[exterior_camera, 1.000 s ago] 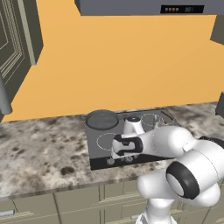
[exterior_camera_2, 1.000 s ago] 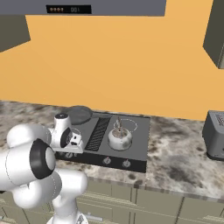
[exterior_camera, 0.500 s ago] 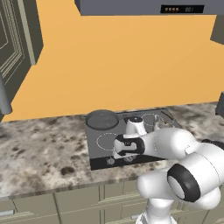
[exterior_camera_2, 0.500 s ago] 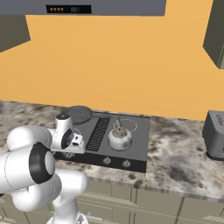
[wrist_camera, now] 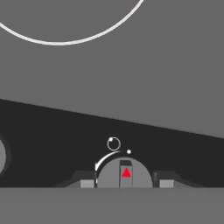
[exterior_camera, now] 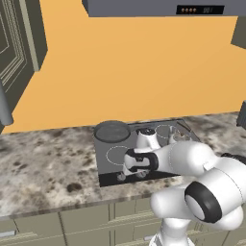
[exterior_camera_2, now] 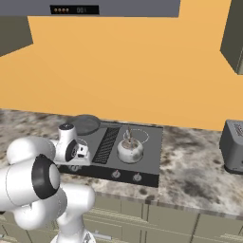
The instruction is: Pick the pan from the cabinet and place it on the stove. Then turn on the stove burner for the pan.
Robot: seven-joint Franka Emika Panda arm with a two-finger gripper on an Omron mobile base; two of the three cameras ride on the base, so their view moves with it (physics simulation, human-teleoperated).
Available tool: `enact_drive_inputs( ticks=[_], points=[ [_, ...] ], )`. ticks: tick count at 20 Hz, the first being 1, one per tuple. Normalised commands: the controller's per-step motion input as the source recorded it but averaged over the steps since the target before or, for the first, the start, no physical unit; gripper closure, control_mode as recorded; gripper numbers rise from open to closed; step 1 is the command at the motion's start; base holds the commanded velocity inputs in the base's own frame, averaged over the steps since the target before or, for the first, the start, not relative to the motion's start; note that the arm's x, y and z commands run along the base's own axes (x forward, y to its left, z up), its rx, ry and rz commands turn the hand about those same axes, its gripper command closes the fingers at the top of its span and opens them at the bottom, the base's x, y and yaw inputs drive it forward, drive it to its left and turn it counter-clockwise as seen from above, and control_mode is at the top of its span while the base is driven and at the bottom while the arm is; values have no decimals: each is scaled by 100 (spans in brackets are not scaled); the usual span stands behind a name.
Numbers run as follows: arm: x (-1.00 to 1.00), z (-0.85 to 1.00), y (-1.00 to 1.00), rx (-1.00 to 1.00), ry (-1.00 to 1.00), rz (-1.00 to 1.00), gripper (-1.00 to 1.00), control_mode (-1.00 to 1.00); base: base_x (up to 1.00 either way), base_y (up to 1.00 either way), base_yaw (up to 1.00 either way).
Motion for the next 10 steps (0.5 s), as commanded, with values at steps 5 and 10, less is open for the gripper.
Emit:
enact_drive_inputs(
  ticks=[5,10],
  points=[
    [-35,-25,0,0,-15,14,100,-100,0,0,0],
    [-34,-27,0,0,-14,17,100,-100,0,0,0]
  ],
)
